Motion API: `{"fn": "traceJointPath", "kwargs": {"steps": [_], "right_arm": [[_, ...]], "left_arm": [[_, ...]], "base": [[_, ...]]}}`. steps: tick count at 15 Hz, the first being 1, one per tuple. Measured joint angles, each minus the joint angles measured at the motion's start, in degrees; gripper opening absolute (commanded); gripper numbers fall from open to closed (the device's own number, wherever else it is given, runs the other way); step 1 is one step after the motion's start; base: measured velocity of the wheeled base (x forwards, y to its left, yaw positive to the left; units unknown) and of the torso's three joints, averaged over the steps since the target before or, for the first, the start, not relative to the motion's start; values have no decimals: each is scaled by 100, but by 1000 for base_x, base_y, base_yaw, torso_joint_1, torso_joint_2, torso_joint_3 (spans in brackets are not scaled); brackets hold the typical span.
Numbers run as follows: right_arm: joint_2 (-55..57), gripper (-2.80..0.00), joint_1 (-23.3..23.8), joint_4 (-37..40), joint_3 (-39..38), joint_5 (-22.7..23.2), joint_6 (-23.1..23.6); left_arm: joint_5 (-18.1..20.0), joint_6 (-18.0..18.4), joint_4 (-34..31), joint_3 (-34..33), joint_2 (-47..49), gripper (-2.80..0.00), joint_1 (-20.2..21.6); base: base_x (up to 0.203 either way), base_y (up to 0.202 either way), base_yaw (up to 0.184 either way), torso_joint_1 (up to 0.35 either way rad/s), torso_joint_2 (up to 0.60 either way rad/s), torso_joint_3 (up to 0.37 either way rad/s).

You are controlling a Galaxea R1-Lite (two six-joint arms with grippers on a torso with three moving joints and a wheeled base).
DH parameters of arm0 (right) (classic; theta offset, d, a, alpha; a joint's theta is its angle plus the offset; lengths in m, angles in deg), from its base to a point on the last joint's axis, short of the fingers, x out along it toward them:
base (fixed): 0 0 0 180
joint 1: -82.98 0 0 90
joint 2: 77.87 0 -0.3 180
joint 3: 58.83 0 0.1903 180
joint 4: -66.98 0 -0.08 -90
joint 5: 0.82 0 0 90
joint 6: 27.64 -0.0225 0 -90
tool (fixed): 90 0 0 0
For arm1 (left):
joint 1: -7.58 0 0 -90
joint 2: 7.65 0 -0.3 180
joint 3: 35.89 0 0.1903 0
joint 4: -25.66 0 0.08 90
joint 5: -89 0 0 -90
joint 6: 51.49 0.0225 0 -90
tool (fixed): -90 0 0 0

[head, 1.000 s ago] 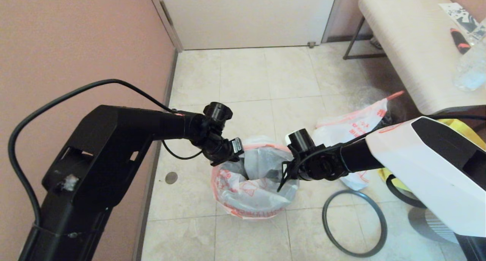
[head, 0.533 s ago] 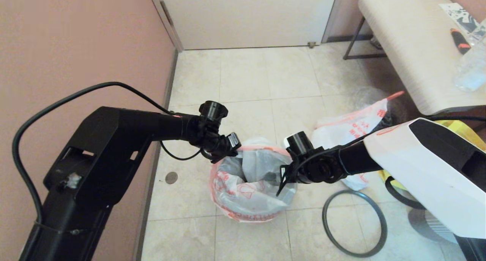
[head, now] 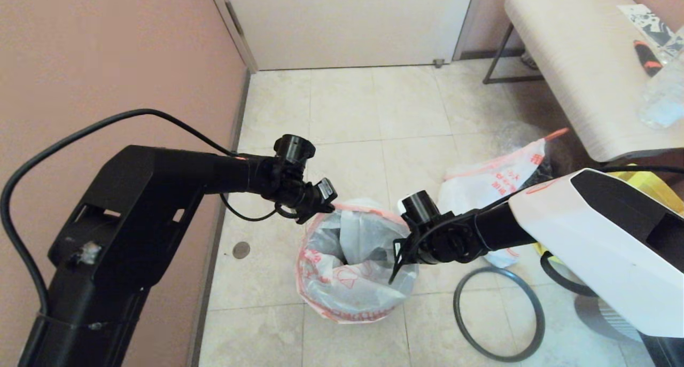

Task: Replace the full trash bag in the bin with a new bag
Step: Put the new garbage bag on the trash can

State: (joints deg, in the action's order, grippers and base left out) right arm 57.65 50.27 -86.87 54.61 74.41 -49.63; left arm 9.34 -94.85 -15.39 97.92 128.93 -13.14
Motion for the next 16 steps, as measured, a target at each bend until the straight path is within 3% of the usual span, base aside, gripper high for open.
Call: {"fn": "traceJointPath", "kwargs": {"steps": [5, 9, 16], "right_arm": [[1, -280, -1, -6, -16, 28, 4], [-16, -280, 46, -140, -17, 64, 55], [-121, -280, 271, -394, -72, 346, 122]], "left_arm": [[-85, -63, 194, 11, 185, -280, 32], [-549, -21, 596, 28, 464, -280, 104], [-534, 194, 595, 35, 696, -280, 218]], "base": [[0, 0, 0, 0, 0, 0], [0, 0, 0, 0, 0, 0], [0, 0, 0, 0, 0, 0]]}}
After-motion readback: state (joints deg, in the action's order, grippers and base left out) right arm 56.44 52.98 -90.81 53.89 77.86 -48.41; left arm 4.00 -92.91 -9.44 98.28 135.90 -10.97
